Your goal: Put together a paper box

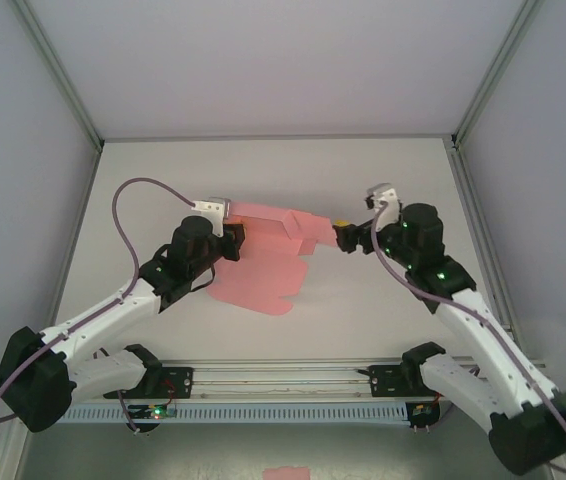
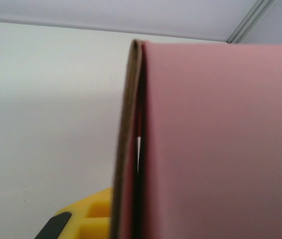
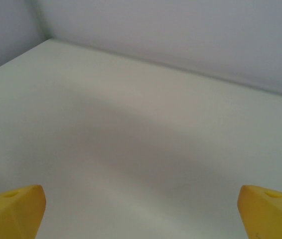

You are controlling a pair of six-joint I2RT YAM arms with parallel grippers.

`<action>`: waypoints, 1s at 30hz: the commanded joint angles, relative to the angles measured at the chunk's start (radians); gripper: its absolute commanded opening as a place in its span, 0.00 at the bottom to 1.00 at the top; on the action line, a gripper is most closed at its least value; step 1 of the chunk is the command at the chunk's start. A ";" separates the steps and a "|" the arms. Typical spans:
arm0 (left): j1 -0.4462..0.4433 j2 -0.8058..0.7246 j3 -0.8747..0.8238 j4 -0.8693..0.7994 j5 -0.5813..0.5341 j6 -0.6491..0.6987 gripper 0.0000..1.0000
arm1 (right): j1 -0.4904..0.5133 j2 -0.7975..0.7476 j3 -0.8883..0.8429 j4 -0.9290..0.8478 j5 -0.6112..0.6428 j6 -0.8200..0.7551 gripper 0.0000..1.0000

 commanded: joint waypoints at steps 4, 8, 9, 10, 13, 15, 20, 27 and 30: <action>0.010 0.037 0.037 -0.012 -0.035 -0.057 0.00 | 0.127 0.052 0.030 0.047 -0.206 -0.019 0.98; 0.009 0.078 0.070 -0.023 -0.030 -0.098 0.00 | 0.201 0.095 0.005 0.133 -0.145 0.038 0.98; 0.010 0.088 0.076 -0.021 -0.013 -0.099 0.00 | 0.216 0.109 0.003 0.145 -0.117 0.047 0.98; 0.010 0.096 0.082 -0.021 -0.005 -0.103 0.00 | 0.235 0.125 0.003 0.149 -0.079 0.043 0.98; 0.010 0.113 0.091 -0.022 0.018 -0.092 0.00 | 0.274 0.177 0.019 0.160 -0.034 0.016 0.98; 0.009 0.122 0.097 -0.027 0.029 -0.085 0.00 | 0.282 0.215 0.033 0.170 -0.029 0.017 0.98; 0.010 0.144 0.099 -0.026 0.034 -0.088 0.00 | 0.308 0.347 0.073 0.187 0.146 0.016 0.98; 0.009 0.174 0.170 -0.224 -0.187 -0.105 0.00 | 0.310 0.314 0.090 0.142 0.291 -0.006 0.98; 0.009 0.179 0.162 -0.220 -0.192 -0.092 0.00 | 0.295 0.243 0.065 0.138 0.136 -0.012 0.94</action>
